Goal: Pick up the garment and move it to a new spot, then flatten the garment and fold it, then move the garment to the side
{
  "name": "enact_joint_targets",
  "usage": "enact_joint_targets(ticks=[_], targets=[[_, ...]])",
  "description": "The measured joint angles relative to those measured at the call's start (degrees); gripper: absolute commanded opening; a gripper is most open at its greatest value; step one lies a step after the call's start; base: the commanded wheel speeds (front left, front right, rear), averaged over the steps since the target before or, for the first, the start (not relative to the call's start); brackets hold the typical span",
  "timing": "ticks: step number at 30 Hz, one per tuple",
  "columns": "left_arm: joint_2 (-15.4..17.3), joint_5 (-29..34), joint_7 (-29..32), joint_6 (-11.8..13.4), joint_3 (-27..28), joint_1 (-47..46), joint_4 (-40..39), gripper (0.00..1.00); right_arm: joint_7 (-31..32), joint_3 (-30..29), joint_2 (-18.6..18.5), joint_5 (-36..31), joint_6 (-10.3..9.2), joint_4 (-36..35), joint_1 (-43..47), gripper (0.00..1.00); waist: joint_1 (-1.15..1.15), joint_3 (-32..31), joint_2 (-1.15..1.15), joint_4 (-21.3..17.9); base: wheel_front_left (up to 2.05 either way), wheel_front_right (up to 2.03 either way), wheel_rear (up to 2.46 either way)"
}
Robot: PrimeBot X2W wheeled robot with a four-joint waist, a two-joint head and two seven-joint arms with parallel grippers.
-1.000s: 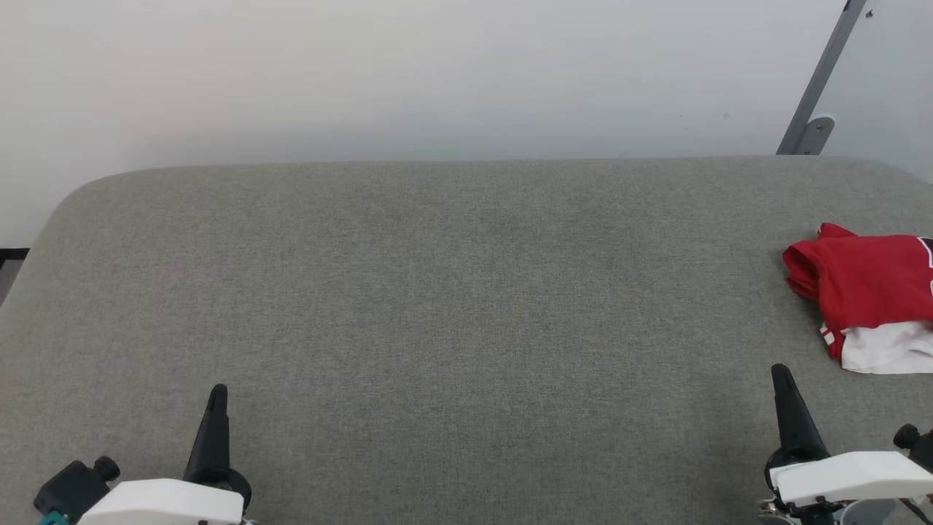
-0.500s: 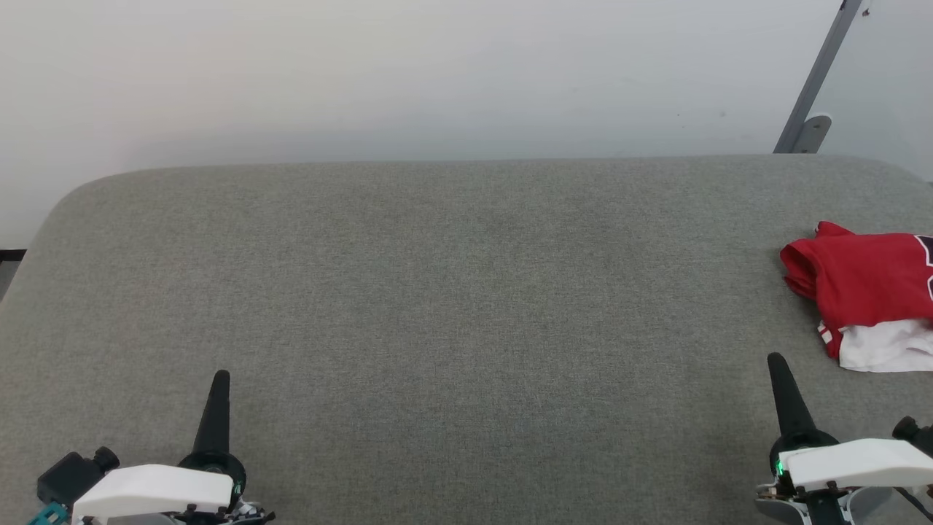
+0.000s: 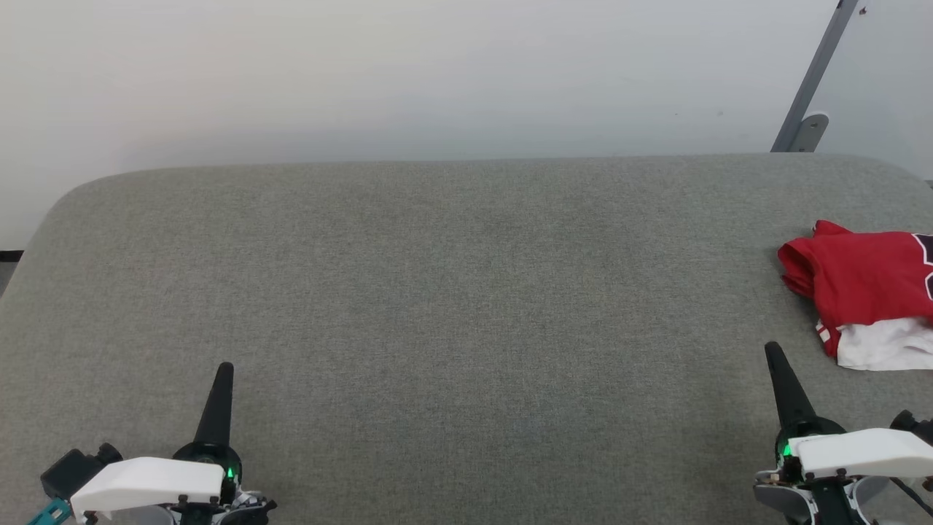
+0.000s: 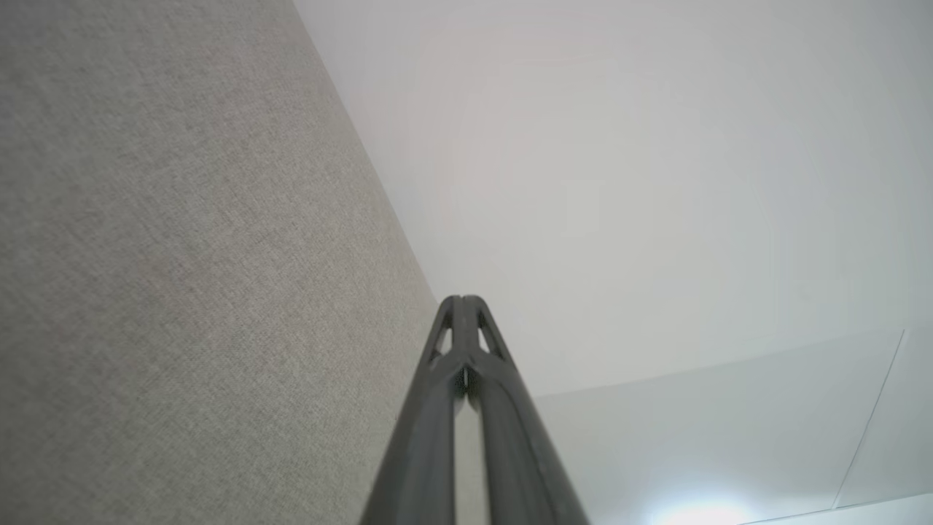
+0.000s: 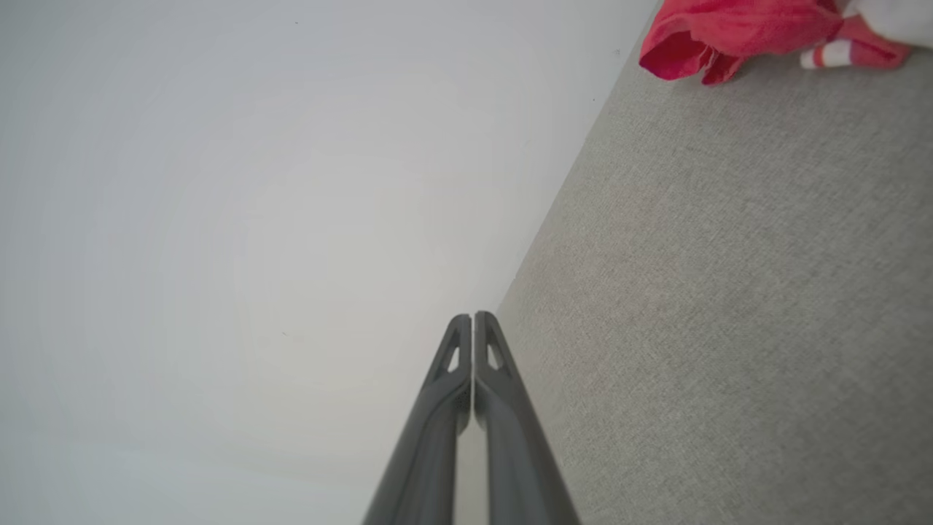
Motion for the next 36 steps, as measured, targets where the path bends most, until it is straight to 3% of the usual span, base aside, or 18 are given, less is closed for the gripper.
enact_joint_targets(ticks=[36], targets=[[-0.67, -14.36, 4.1, -0.01, 1.04, -3.28, 1.29, 0.0, 4.05, -0.3, 0.02, 15.36, 0.0, 0.93, -2.59, 0.0, 0.0, 0.13, 0.0, -0.59, 0.0, 0.0, 0.0]])
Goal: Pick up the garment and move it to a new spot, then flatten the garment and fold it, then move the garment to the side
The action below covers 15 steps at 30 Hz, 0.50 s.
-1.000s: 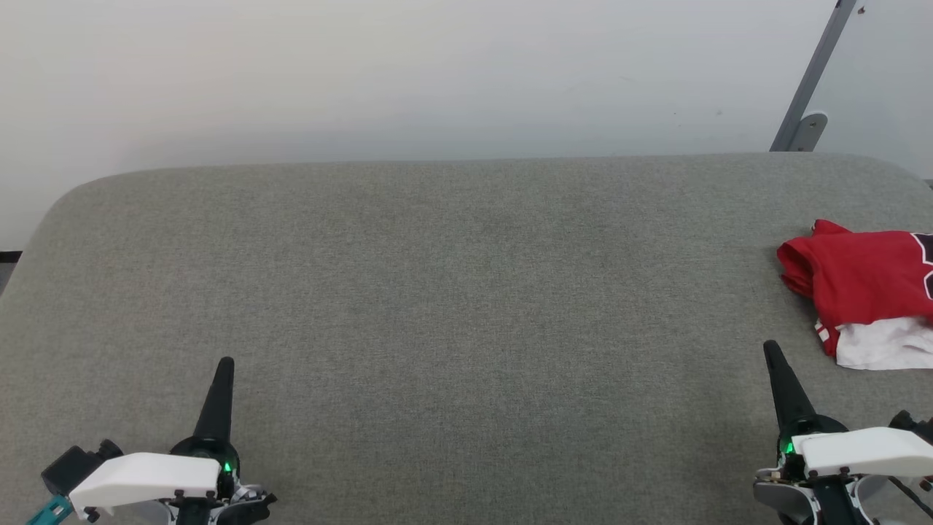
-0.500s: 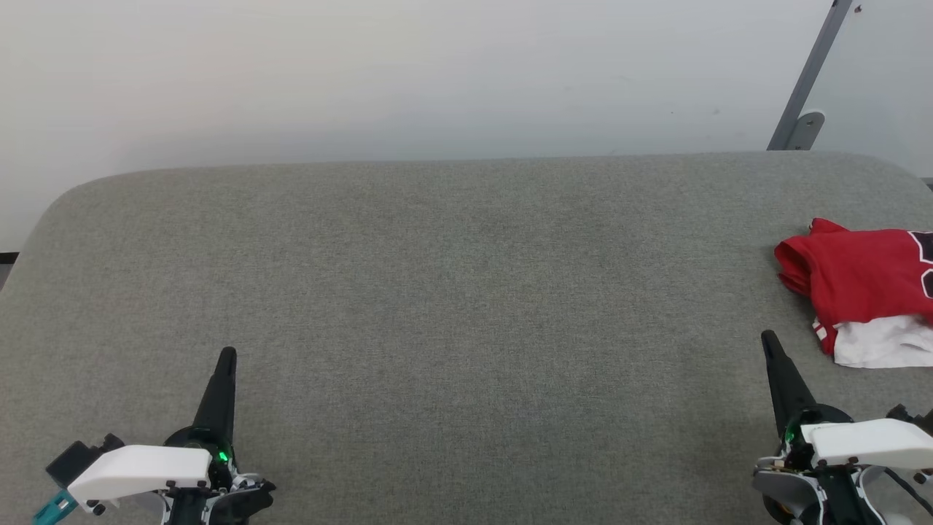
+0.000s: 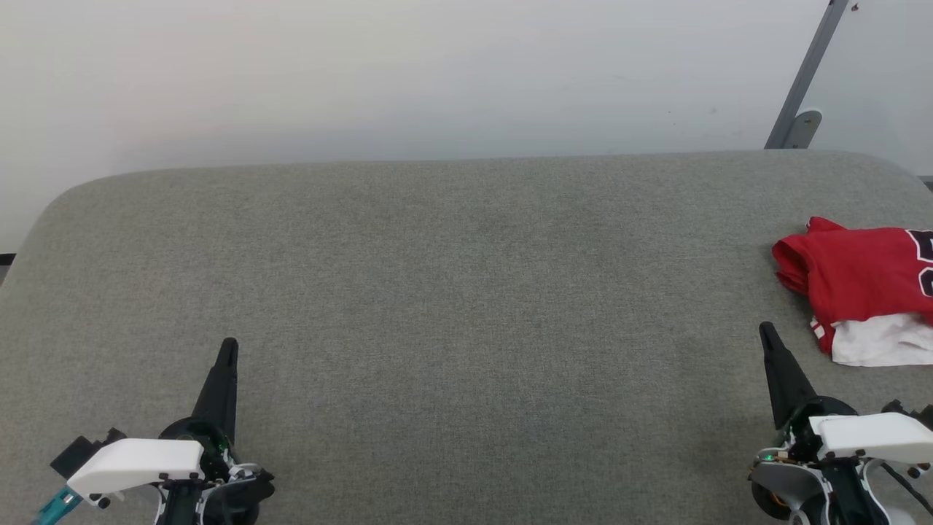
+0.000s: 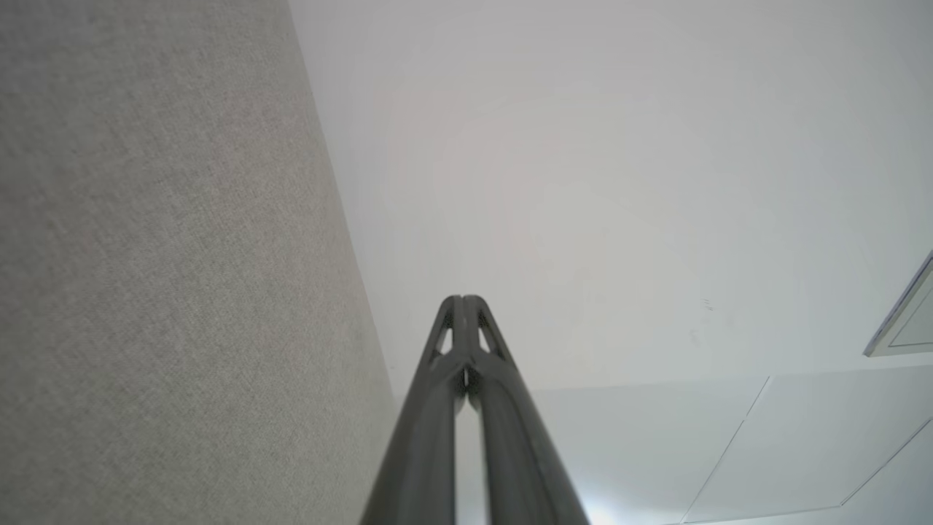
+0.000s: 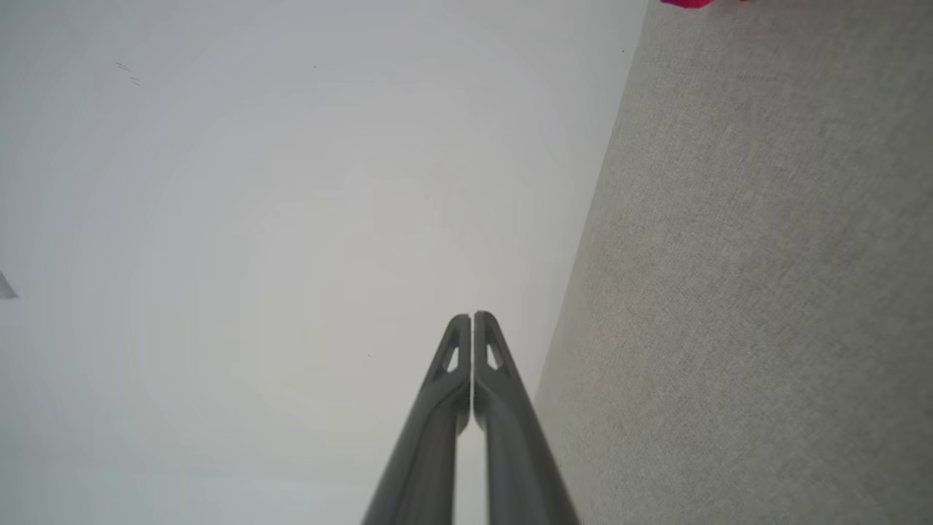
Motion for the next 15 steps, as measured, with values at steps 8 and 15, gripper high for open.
enact_joint_targets(ticks=[8, 15], targets=[[-0.14, -2.8, 0.92, 0.0, 0.2, -0.36, 0.31, 0.0, 0.8, -0.07, 0.01, 2.92, 0.0, 0.23, -0.66, 0.0, 0.0, 0.03, 0.0, -0.13, 0.0, 0.0, 0.0], [-0.19, -2.79, 0.93, 0.0, 0.27, -0.4, 0.33, 0.0, 0.8, -0.07, 0.01, 2.96, 0.0, 0.26, -0.79, 0.0, 0.0, 0.03, 0.0, -0.13, 0.0, 0.0, 0.0]])
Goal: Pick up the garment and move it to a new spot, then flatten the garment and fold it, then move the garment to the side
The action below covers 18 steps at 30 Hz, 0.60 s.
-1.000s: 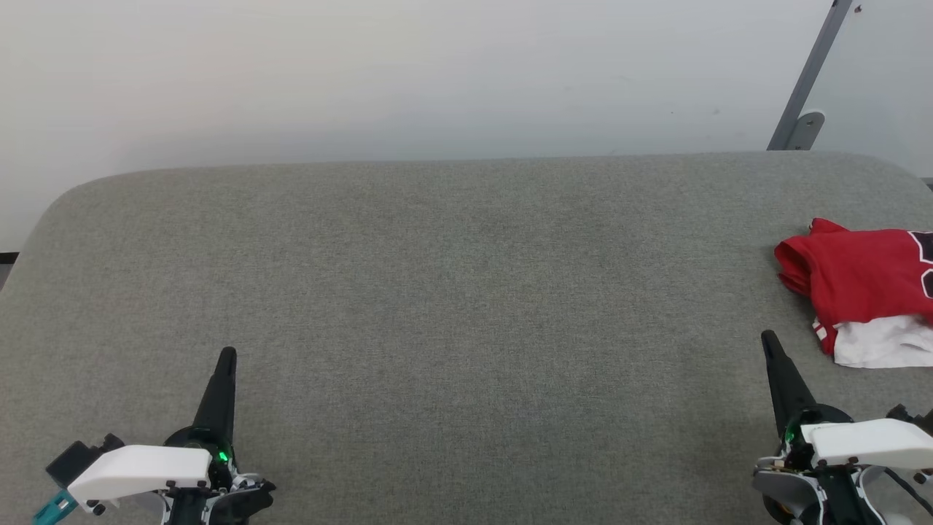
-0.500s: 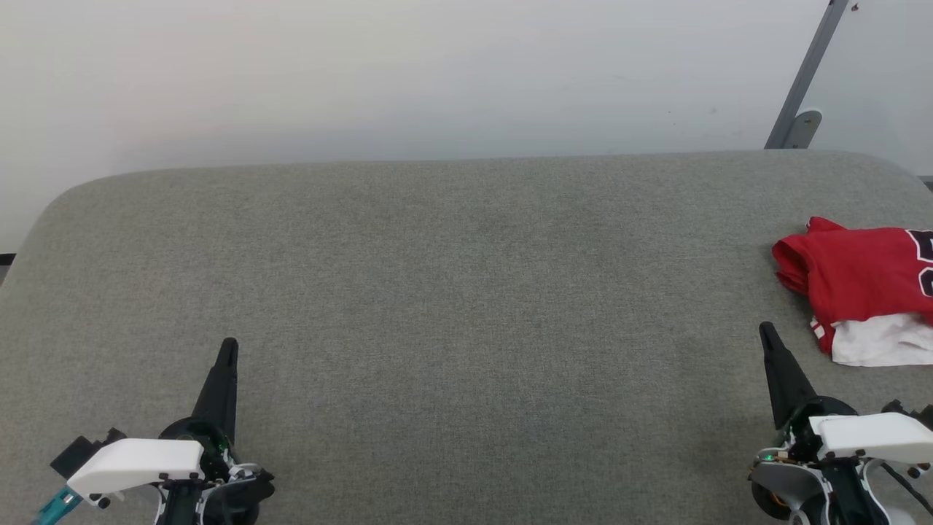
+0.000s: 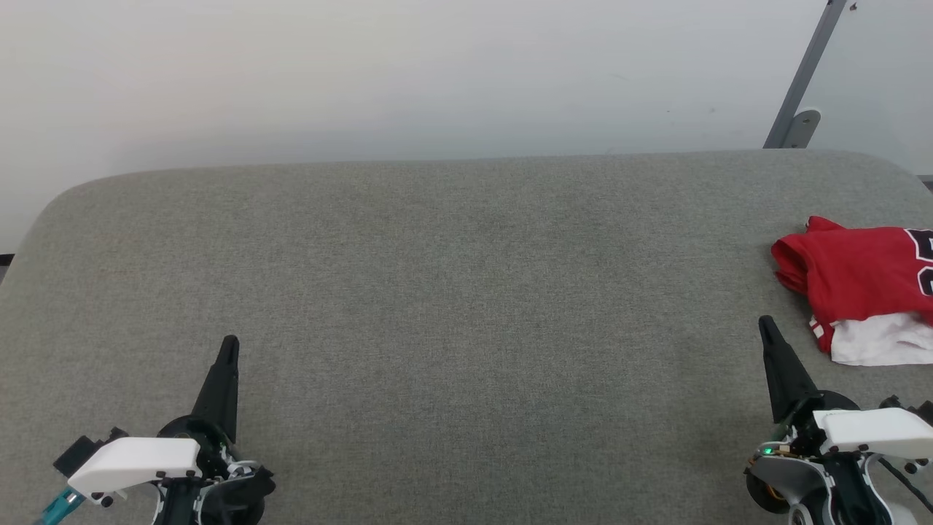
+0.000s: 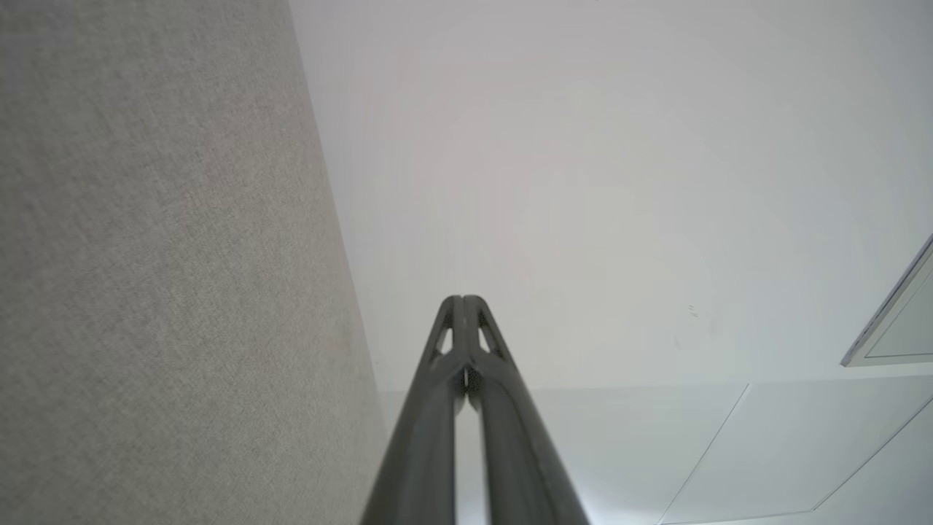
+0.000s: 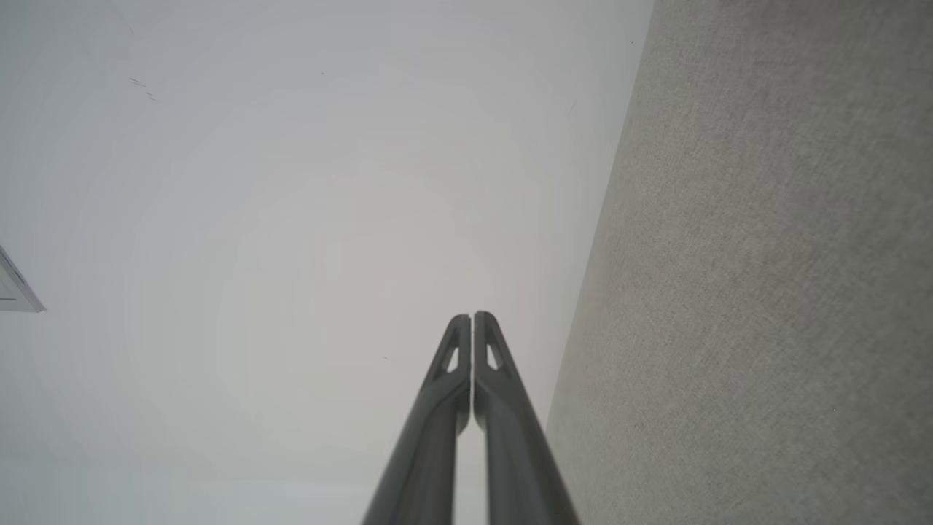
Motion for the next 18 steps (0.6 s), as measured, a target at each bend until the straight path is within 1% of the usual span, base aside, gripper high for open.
enact_joint_targets(ticks=[18], targets=[[-0.09, 0.01, 0.07, 0.0, 0.14, -0.07, 0.0, 0.0, 0.0, 0.01, 0.0, 0.0, -0.01, -0.01, 0.0, 0.0, 0.0, 0.0, 0.0, 0.0, 0.0, 0.0, 0.0]])
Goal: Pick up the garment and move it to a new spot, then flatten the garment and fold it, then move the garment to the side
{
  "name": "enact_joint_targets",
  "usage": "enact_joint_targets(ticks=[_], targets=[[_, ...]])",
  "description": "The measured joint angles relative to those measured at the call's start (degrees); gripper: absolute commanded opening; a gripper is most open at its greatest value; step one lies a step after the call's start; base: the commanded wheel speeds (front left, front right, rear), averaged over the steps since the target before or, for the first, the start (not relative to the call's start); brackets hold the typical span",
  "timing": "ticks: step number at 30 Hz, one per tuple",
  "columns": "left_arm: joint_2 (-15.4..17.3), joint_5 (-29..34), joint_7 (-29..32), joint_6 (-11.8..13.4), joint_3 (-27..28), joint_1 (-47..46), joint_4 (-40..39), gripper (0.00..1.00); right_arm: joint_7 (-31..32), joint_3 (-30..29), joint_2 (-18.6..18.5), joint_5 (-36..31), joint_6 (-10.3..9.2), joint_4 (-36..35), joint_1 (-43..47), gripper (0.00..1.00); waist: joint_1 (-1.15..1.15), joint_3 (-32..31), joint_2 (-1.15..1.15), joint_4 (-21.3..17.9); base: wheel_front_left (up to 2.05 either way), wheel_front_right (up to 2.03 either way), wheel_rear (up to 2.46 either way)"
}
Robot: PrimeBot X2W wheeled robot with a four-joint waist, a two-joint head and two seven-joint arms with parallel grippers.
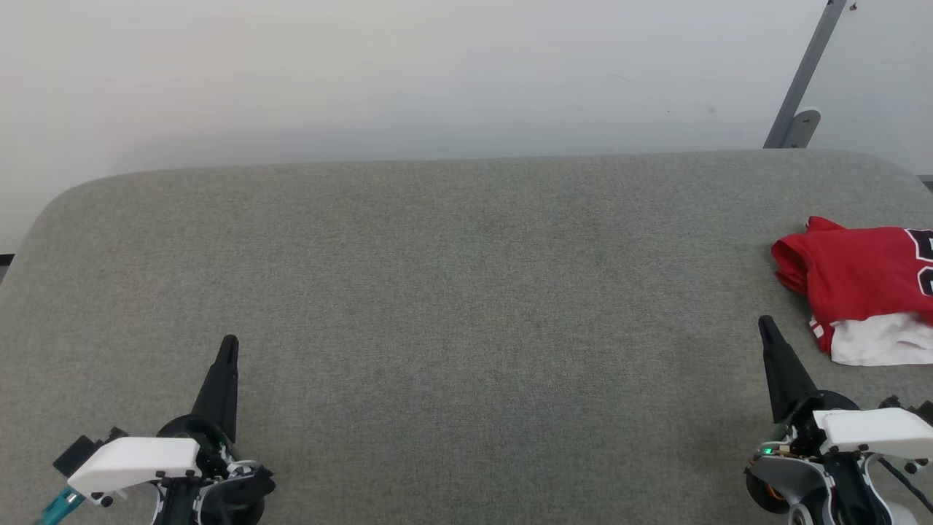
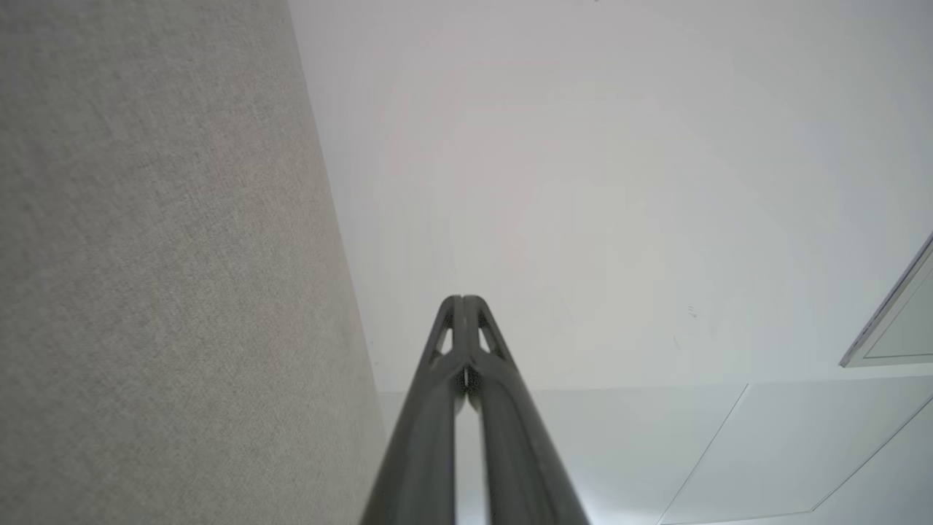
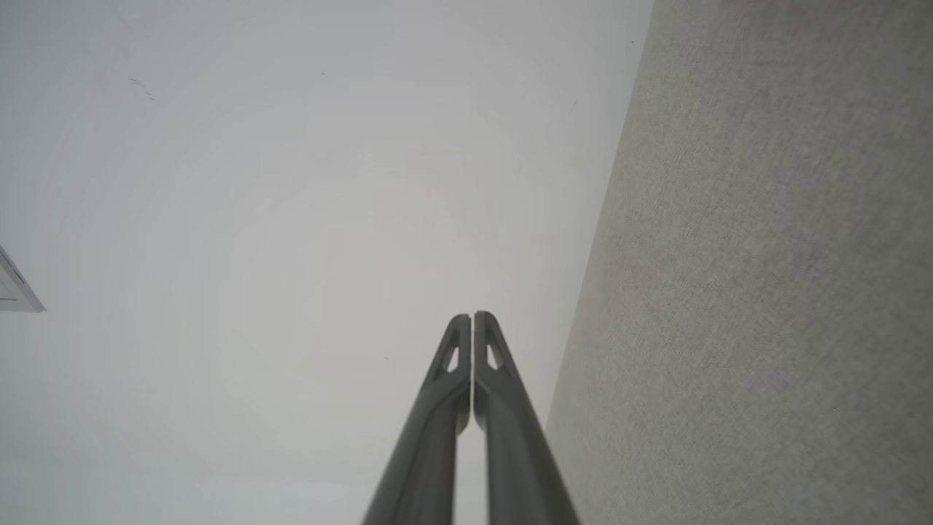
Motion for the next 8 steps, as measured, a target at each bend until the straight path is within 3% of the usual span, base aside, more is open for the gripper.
enact_joint_targets(ticks=[8], targets=[[-0.03, 0.02, 0.01, 0.0, 0.07, 0.0, 0.0, 0.0, 0.0, -0.01, 0.0, 0.01, 0.01, 0.01, 0.0, 0.0, 0.0, 0.0, 0.0, 0.0, 0.0, 0.0, 0.0]])
